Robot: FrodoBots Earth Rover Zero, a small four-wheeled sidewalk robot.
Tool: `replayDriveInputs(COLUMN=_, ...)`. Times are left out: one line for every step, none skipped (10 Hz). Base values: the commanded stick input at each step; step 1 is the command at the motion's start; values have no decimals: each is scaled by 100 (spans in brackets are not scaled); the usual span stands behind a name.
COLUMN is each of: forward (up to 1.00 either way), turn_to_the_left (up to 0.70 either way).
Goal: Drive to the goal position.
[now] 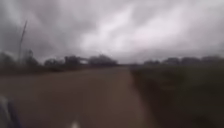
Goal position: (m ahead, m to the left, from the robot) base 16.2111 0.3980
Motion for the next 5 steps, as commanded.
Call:
replayDriveInputs(forward=85, turn_to_the_left=0)
replayDriveInputs(forward=85, turn_to_the_left=0)
replayDriveInputs(forward=85, turn_to_the_left=0)
replayDriveInputs(forward=85, turn_to_the_left=-19)
replayDriveInputs(forward=85, turn_to_the_left=-34)
